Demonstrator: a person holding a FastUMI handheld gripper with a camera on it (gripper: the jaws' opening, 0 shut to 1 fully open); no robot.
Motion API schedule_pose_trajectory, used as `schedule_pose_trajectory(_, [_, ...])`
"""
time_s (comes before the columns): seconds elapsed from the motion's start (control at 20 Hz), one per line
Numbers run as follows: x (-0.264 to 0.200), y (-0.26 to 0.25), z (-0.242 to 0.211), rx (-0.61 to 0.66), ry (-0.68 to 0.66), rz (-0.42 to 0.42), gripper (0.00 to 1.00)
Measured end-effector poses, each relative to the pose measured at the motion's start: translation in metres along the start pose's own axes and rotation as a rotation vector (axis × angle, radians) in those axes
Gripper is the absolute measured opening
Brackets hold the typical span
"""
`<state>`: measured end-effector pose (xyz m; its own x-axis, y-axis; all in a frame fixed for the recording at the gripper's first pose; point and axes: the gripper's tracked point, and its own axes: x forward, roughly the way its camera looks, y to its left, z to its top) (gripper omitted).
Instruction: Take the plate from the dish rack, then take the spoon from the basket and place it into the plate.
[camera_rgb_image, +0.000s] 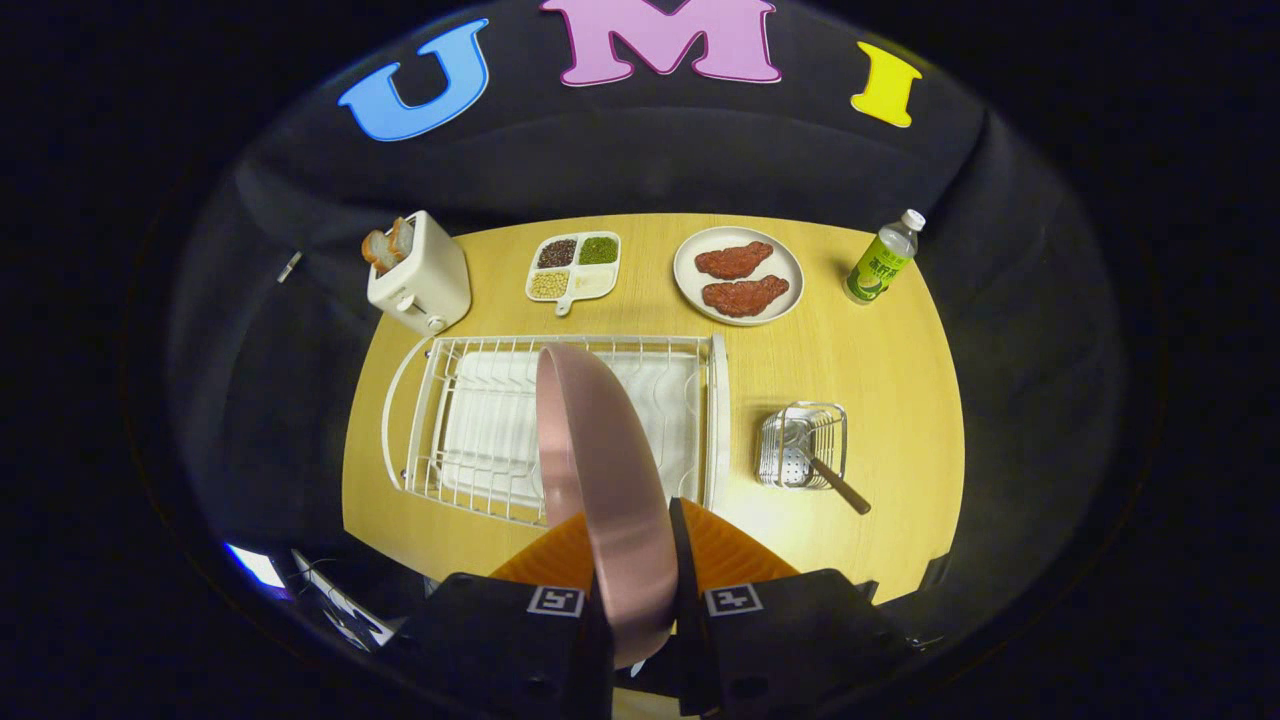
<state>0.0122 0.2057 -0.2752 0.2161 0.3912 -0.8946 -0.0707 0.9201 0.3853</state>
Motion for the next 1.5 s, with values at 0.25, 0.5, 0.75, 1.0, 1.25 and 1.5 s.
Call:
schedule_pose_trajectory(0.25, [0.001,0.001,-0.089,0.069,0.042,0.052,0.29])
schedule_pose_trajectory(0.5, [0.042,0.014,-0.167,0.113,0.089,0.106,0.29])
schedule_pose_trajectory(0.75, [0.086,0.031,-0.206,0.179,0.105,0.191,0.29])
schedule_pose_trajectory(1.0, [0.115,0.033,-0.208,0.223,0.072,0.254,0.29])
schedule_pose_trajectory(1.25, [0.129,0.024,-0.209,0.255,0.060,0.279,0.34])
schedule_pose_trajectory(1.5, [0.143,0.011,-0.218,0.239,0.035,0.240,0.47])
